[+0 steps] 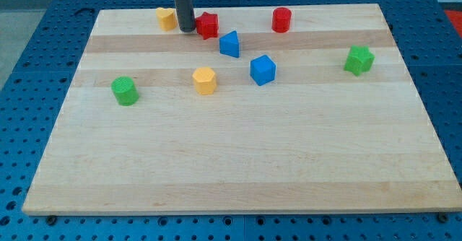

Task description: Push the yellow heart towards top left

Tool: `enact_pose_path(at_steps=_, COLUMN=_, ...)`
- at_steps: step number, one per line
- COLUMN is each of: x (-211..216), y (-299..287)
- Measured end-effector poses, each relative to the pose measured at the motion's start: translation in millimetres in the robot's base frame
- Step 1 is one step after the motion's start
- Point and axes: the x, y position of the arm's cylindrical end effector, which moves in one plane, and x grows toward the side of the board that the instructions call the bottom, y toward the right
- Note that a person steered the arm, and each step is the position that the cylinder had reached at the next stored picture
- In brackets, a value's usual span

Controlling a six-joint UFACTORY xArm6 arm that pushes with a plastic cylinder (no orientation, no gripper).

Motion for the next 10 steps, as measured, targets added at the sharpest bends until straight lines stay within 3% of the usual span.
enact_pose_path(at_steps=2, x=-6, y=3)
enact_pose_path(at_steps=3, x=-32, y=-6)
enact_pose_path(at_steps=5, x=-39, y=-88)
enact_pose_path(at_steps=7, x=-15, y=-94)
enact_pose_path(at_steps=10, x=-36, y=-173)
